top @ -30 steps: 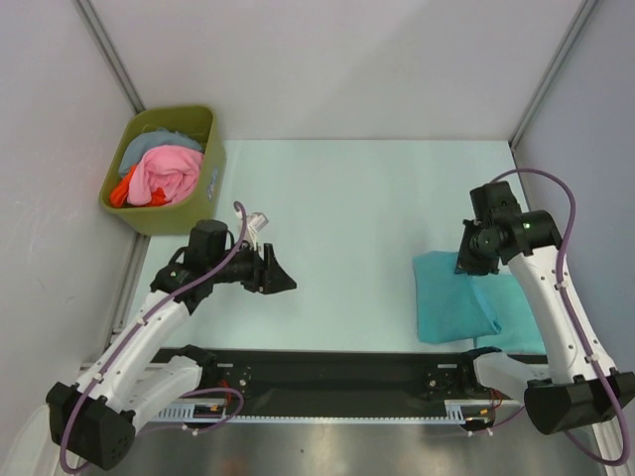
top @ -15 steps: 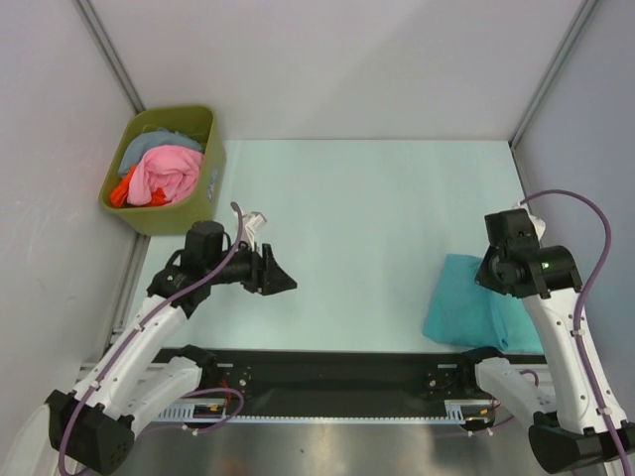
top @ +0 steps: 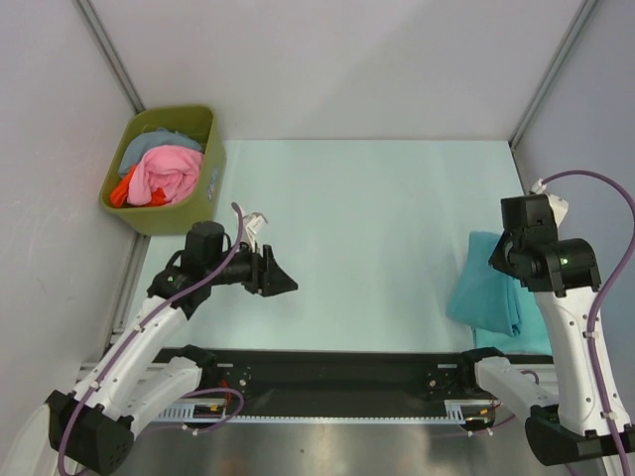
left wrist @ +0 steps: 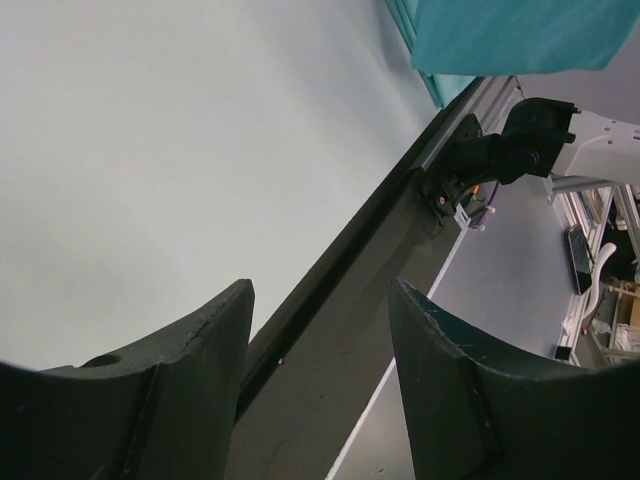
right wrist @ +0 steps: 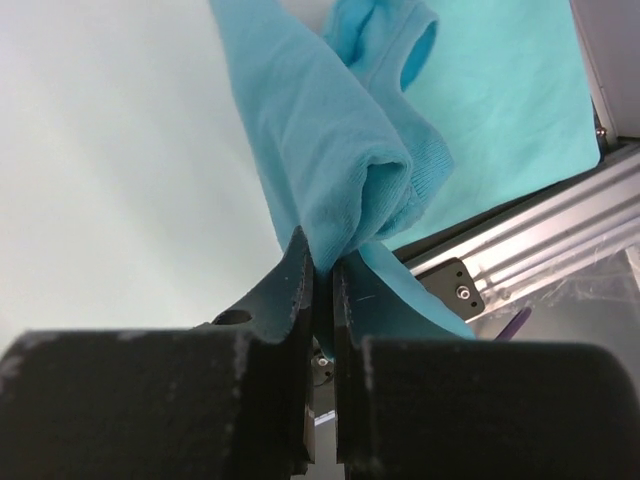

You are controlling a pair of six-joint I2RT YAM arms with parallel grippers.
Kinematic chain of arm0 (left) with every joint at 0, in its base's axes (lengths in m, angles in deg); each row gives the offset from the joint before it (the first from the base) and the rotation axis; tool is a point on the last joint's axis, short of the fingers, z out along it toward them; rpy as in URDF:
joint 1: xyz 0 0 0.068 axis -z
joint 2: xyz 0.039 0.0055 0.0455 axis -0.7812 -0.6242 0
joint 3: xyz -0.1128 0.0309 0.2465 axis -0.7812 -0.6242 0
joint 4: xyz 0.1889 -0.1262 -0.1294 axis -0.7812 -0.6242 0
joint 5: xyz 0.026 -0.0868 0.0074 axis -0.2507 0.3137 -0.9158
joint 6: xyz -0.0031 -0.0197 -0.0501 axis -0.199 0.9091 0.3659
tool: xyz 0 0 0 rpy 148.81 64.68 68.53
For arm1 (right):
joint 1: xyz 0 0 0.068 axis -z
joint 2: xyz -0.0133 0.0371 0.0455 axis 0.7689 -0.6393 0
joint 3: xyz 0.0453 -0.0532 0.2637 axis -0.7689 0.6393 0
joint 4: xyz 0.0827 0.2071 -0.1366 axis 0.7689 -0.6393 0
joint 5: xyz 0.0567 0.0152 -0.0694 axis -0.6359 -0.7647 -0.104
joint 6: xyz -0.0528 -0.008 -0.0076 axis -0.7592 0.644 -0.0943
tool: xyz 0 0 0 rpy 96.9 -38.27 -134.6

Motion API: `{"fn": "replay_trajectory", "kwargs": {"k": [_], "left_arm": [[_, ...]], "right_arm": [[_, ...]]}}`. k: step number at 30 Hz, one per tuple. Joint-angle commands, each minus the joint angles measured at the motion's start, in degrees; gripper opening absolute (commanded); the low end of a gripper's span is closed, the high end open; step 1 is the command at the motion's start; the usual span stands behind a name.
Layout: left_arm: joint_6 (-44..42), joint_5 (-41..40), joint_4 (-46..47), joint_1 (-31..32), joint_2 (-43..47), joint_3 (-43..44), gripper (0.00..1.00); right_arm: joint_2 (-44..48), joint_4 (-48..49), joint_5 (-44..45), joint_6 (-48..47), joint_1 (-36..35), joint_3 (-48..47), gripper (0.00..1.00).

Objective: Fold and stack the t-shirts
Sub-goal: Neatly place the folded tshirt to the corner

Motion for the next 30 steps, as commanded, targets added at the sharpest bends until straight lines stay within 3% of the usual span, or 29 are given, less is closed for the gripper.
{"fn": "replay_trajectory", "kwargs": {"k": [1,21,30], "left_arm": [[-1.1,2.0,2.3,0.4,0.3,-0.7,0.62],[-1.1,-0.2,0.9,0.2,-0.3,-0.3,0.62],[-1.2,0.5,1.1,0.3,-1.4,-0.4,0.63]], "right_arm": [[1.9,-8.9,1.7,-1.2,1.3,-1.9,0.00],[-4.8,-7.3,-5.6,4.9,4.3,-3.2,0.00],[-7.2,-4.6,-3.6,17.7,6.9,-7.8,0.00]]}}
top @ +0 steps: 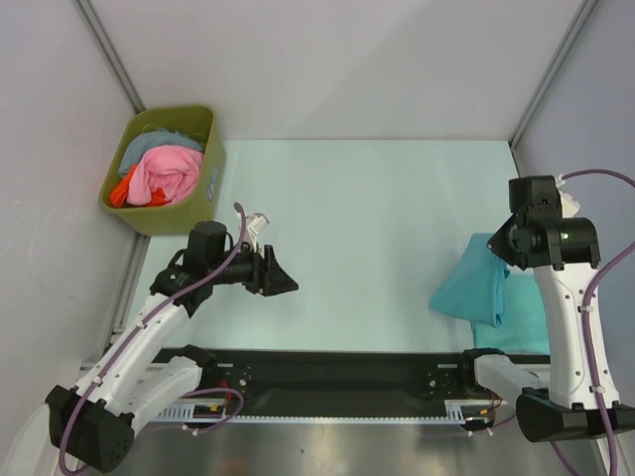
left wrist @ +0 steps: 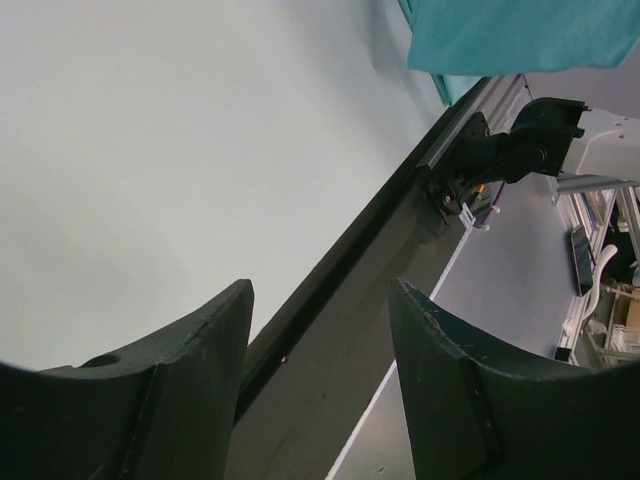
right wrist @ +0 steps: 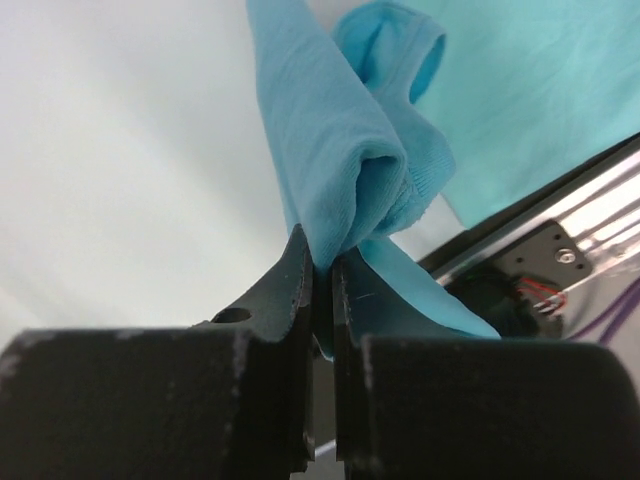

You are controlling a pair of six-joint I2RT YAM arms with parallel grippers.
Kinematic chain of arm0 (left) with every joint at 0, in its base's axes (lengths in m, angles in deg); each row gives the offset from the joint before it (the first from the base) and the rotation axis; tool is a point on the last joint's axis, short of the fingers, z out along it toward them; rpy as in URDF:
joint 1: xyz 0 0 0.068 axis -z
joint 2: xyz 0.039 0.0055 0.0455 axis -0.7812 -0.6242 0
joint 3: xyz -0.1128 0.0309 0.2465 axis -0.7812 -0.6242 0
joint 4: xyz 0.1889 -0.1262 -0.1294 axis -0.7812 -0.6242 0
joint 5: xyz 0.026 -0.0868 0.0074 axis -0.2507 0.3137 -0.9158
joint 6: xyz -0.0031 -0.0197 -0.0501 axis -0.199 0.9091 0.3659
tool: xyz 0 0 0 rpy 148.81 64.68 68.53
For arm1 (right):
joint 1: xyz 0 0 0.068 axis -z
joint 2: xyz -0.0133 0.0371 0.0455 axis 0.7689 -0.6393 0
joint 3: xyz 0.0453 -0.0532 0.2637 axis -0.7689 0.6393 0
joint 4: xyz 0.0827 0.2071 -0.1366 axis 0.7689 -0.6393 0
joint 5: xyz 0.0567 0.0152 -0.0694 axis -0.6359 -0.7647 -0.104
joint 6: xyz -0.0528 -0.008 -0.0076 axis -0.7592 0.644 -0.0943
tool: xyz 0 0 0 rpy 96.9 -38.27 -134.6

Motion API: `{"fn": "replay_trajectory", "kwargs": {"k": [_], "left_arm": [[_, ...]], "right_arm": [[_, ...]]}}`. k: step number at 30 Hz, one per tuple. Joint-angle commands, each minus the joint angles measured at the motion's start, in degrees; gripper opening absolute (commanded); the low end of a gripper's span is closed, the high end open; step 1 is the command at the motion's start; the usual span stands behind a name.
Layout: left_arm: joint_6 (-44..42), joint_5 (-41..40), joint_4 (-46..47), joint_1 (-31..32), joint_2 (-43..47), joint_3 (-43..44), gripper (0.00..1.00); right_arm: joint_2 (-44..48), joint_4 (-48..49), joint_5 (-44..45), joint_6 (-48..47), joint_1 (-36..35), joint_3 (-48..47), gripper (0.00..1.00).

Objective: Fold and stack the t-shirts
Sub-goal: Neatly place the folded tshirt to the corner

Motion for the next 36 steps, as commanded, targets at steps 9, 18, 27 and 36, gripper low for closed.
{"fn": "replay_trajectory", "kwargs": {"k": [9,18,27,36], "left_arm": [[-1.2,0.6,0.8,0.2,0.0,0.1,0.62],[-1.2,0.8,1.1,-0.4,-0.8,0.1,0.63],[-1.2,1.3,1.4,-1.3,-1.5,0.0,0.63],[-1.3,1.2,1.1,-1.6,-1.6,0.1,0.63]], "right_arm": [[-6.2,4.5,-0.7,14.1,12.6,-4.5,0.00],[-12.4,8.7,-5.0,8.3,22.3,-11.7,0.00],[-14.4,12.9,-9.5,8.7,28.8,-11.7,0.00],[-13.8,17.6,-10.6,9.1,31.1,-6.8,0.00]]}}
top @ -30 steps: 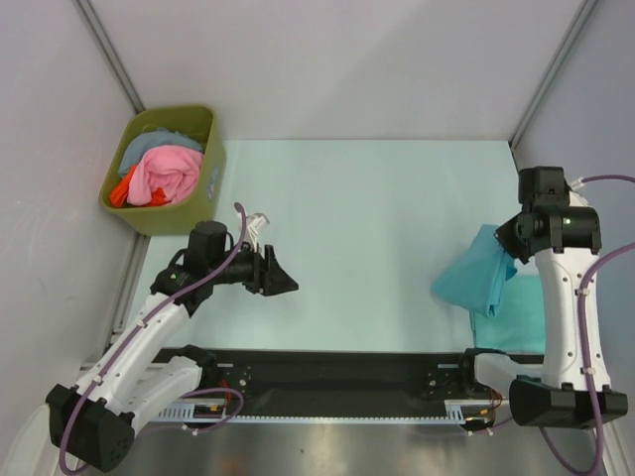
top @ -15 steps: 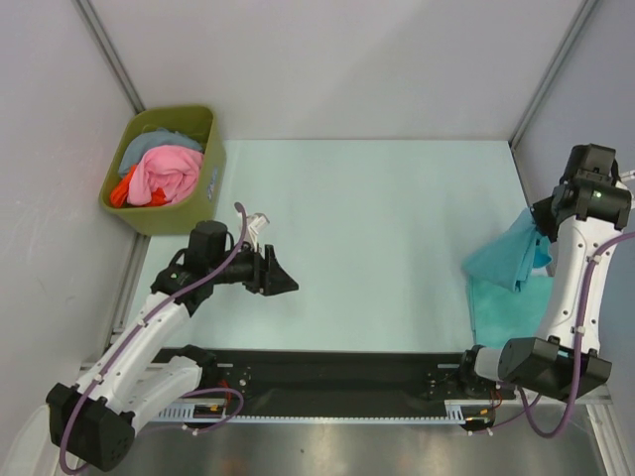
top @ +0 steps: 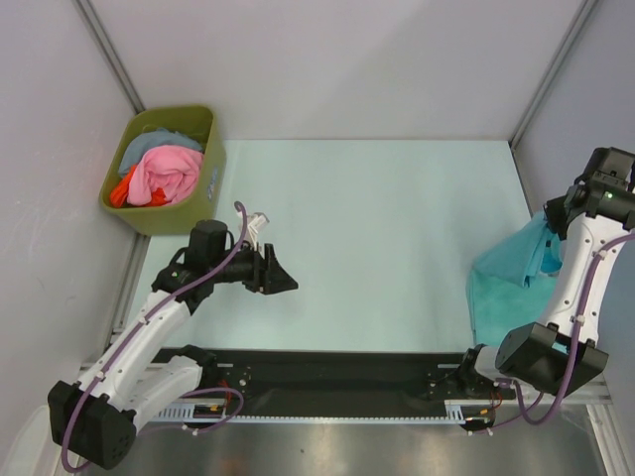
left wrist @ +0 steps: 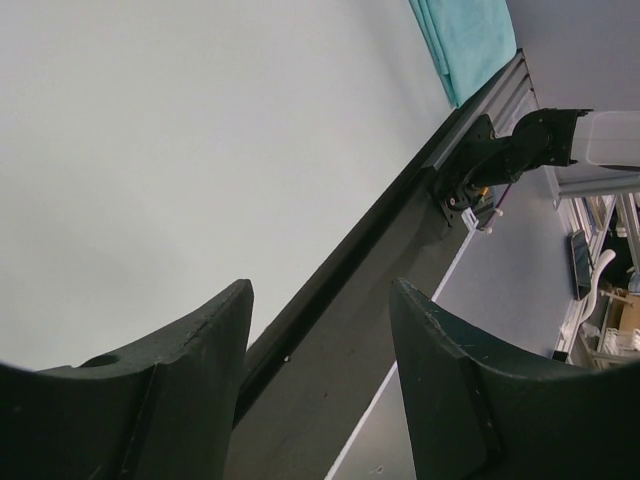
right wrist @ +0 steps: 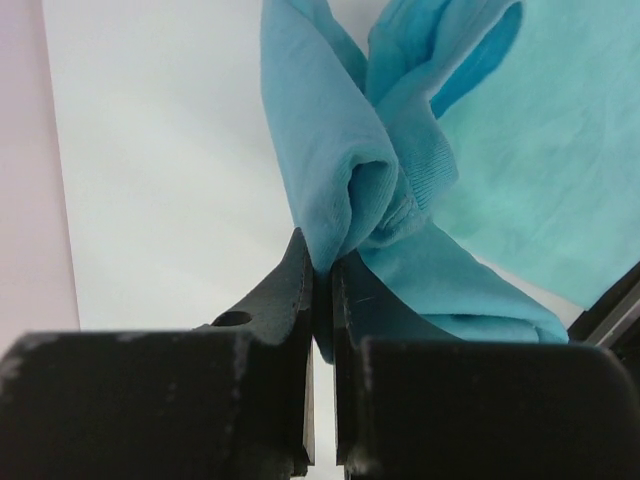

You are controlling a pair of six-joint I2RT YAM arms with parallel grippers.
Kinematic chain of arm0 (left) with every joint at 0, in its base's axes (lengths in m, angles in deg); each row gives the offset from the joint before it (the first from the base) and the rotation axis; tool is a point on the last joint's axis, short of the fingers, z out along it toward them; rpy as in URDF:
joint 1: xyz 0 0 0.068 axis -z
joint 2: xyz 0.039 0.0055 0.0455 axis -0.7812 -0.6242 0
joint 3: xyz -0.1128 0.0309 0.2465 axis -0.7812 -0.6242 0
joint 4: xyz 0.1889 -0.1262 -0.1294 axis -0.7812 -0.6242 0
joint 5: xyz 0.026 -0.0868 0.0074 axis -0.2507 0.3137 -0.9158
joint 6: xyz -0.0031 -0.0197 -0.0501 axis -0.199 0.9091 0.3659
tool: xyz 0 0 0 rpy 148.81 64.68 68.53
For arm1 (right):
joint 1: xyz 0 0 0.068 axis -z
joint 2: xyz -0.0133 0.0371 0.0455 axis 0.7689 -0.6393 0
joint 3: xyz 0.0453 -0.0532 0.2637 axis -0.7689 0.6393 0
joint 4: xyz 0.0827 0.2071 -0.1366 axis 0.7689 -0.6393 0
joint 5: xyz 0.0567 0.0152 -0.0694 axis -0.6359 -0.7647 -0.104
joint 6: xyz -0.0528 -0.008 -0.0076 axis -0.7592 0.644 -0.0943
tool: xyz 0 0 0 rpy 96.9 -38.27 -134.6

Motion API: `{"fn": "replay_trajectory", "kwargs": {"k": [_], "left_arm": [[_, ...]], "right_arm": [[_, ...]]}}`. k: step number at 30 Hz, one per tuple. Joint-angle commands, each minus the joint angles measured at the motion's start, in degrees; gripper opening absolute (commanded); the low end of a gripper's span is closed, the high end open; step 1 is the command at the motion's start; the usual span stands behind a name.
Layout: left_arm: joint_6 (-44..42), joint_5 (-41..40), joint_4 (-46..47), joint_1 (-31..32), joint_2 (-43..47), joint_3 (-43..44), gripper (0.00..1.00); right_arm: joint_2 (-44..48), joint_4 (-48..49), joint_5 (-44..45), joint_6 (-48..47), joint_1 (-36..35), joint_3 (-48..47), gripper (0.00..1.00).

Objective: Fold and stack the t-shirts
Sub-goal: Neatly place the folded tshirt to the corner

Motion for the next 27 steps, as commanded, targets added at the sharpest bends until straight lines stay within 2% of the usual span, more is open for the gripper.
{"fn": "replay_trajectory", "kwargs": {"k": [1,11,20,27], "left_arm": [[-1.2,1.2,1.0,-0.7,0.0,0.0,0.63],[-1.2,1.3,1.2,-1.0,-0.2,0.1,0.63],[-1.3,1.5,1.1,-1.2,-0.2,0.1,0.63],[-1.2,1.7,1.3,-1.3,-0.2,0.0,0.63]], "right_arm": [[1.0,5.0,-1.4,0.8,0.5,0.8,0.00],[-0.9,3.6,0.5,0.8,0.9,-2.7,0.00],[3.6,5.8,0.1,-0.1,3.1,8.0,0.00],[7.7,4.9,-1.2,-2.9,7.5,14.8,0.00]]}}
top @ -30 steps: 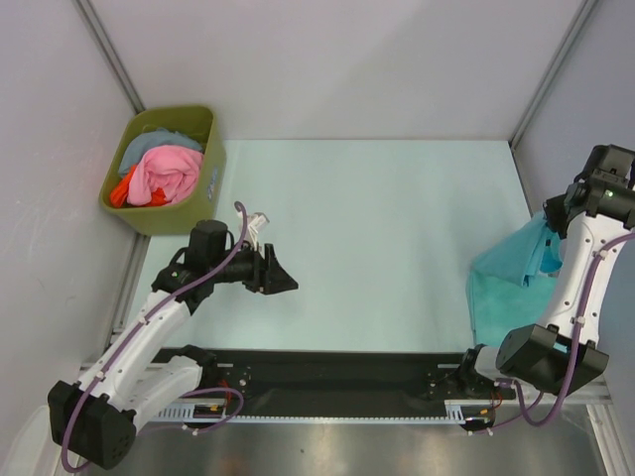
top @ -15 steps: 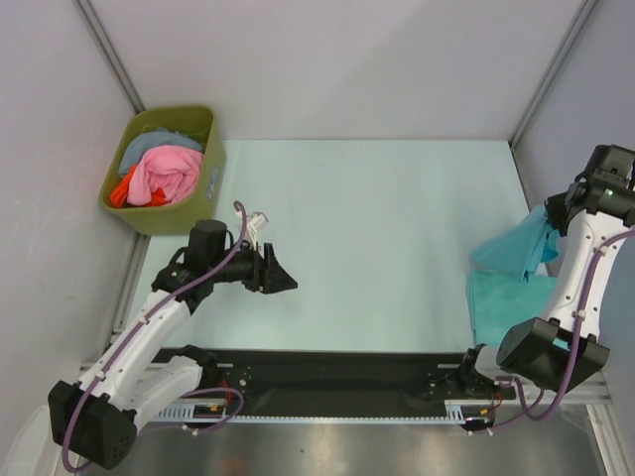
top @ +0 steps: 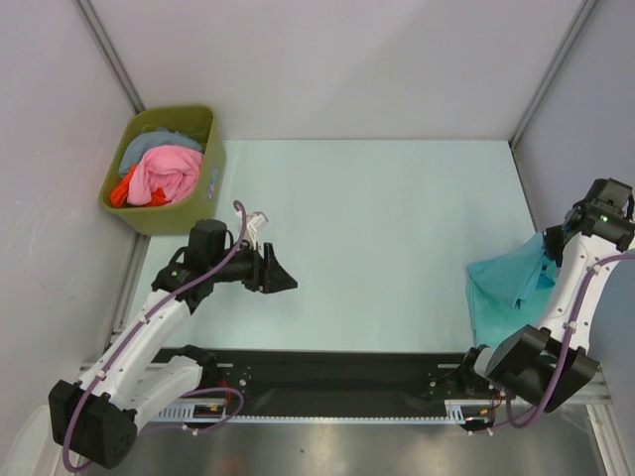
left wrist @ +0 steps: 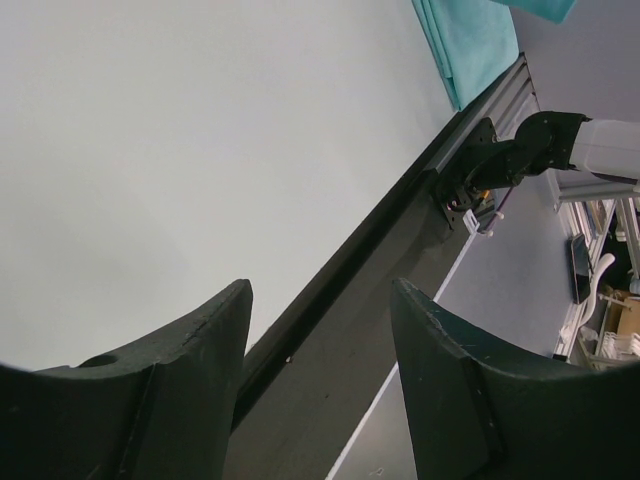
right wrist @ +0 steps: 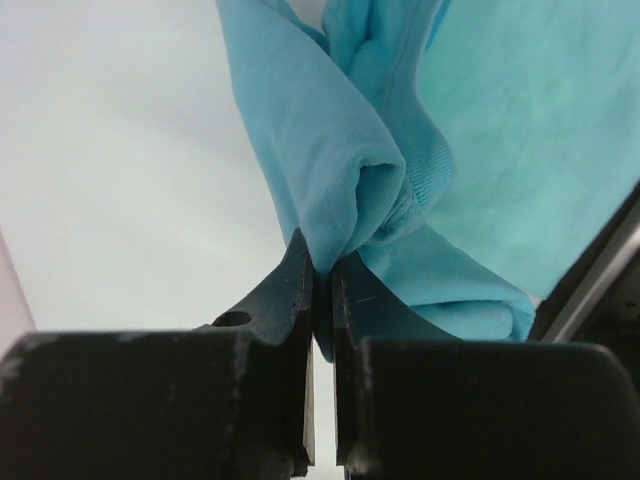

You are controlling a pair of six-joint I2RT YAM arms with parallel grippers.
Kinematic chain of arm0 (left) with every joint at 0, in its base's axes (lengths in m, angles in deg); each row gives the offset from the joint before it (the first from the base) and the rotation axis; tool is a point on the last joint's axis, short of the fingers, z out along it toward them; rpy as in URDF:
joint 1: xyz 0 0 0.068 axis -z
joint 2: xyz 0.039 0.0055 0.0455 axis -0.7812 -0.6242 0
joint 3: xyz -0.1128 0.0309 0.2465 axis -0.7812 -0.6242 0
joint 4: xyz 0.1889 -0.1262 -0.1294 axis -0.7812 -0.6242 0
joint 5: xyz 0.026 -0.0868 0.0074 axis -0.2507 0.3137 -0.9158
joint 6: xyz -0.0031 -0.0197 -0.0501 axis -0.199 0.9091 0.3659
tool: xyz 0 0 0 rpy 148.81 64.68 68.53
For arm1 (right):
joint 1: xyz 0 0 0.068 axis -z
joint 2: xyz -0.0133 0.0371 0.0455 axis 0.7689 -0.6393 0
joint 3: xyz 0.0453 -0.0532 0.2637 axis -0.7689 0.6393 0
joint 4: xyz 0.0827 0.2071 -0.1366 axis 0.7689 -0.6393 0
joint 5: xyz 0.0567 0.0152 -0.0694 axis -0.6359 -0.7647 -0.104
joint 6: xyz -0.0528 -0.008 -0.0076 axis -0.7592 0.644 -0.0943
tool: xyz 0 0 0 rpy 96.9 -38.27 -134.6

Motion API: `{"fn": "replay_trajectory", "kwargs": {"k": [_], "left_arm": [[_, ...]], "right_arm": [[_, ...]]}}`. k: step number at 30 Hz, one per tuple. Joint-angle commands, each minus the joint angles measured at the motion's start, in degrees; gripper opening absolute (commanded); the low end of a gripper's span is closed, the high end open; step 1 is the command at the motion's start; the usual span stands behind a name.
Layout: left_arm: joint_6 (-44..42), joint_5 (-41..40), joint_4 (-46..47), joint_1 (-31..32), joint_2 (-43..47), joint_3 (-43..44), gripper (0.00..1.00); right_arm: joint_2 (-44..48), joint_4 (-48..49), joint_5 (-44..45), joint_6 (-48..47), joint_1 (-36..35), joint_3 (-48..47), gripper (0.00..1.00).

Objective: Fold and stack the t-shirts
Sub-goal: Neatly place the folded tshirt to the corner

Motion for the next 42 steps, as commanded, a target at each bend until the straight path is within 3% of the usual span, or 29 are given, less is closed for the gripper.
{"fn": "replay_trajectory", "kwargs": {"k": [1,16,23,30,37,42], "left_arm": [[-1.2,1.5,1.2,-0.6,0.0,0.0,0.63],[-1.3,2.0,1.4,-0.6,-0.2,-0.2,0.64],[-1.4,1.9,1.2,-0.6,-0.3,0.0,0.64],[-1.4,1.6,0.9,-0.6,-0.3,0.1,0.64],[-1.5,1.8,0.8,-0.6,-0.3,0.1,0.64],[-1.5,1.9,0.8,-0.6,-0.3,0.1,0.64]], "right_arm": [[3.9,-0.2,-0.6,-2.5,2.8,1.4,0.00],[11.0,-1.0,-2.9,-9.9,14.2,15.2,0.00],[11.7,2.8,-2.4,-10.2,15.4,21.8,0.00],[10.4,5.3,4.7,-13.0,17.1,23.5,0.00],[9.6,6.2,5.6,-11.3,19.6,25.4,0.00],[8.1,8.4,6.5,-9.6,20.9,28.9,0.08]]}}
